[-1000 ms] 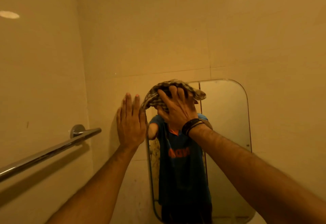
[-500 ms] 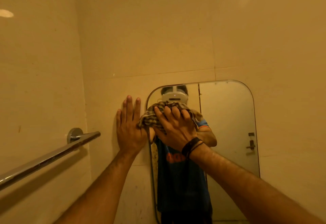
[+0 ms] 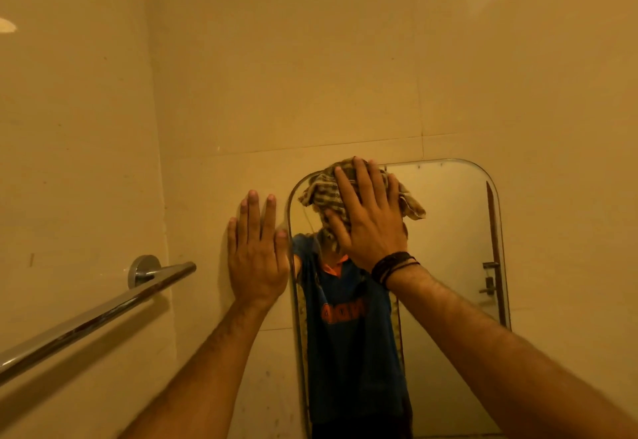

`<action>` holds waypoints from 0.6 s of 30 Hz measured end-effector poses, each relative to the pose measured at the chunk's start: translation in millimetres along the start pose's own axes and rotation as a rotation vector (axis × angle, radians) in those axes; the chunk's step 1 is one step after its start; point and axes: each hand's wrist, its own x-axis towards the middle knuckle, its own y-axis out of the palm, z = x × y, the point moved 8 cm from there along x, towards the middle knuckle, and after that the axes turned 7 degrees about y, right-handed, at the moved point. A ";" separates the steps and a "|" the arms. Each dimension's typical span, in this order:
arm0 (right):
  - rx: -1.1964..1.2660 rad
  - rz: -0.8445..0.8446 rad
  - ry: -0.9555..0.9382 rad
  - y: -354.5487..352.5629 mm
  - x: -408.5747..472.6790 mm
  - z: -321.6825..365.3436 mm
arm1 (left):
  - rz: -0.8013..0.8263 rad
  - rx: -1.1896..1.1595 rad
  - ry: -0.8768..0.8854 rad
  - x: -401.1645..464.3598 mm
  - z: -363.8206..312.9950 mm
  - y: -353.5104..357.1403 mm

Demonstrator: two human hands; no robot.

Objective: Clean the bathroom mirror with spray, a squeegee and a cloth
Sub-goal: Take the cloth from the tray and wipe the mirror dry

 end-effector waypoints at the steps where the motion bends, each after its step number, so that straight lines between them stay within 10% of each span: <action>1: -0.004 -0.009 0.043 0.5 -1.5 2.4 | -0.002 0.008 0.001 -0.1 -0.9 -0.3; 9: -0.104 0.109 -0.480 34.4 -39.9 62.8 | -0.015 -0.096 0.072 -3.2 0.9 -1.9; 18: -0.078 0.061 -0.371 19.8 19.6 55.6 | -0.004 -0.044 0.022 -4.3 1.7 1.0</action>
